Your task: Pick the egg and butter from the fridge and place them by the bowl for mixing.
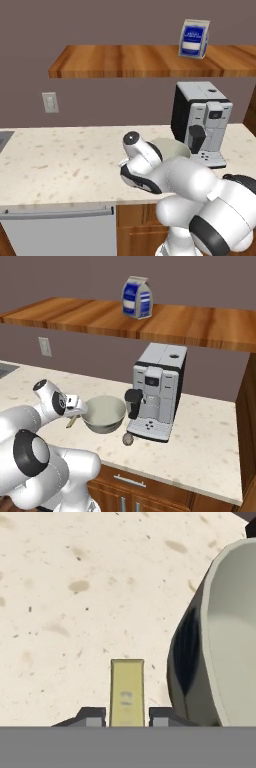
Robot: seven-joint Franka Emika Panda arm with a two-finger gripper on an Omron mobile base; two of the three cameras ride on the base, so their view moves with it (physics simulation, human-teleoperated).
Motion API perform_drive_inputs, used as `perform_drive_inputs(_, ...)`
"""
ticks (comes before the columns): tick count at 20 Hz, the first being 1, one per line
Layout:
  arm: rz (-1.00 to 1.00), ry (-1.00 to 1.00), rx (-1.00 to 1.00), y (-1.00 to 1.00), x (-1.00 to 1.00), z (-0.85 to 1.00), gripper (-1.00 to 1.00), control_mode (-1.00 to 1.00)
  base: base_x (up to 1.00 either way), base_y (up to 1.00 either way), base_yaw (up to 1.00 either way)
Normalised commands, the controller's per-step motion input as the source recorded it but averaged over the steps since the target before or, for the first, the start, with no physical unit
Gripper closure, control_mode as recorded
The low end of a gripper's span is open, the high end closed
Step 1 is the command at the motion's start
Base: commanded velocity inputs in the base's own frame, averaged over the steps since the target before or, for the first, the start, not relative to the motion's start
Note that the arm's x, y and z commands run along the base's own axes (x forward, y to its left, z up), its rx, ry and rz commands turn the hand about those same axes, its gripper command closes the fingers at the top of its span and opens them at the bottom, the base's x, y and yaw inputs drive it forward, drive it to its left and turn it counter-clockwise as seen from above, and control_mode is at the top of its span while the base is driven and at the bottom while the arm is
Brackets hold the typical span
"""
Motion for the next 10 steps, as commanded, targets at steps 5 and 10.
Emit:
perform_drive_inputs(5,0.00,0.00,0.00,-0.13,0.00,-0.07,-1.00,-1.00,0.00,0.00,0.00)
perform_drive_inputs(10,0.00,0.00,0.00,-0.03,0.00,-0.02,-1.00,-1.00,0.00,0.00,0.00)
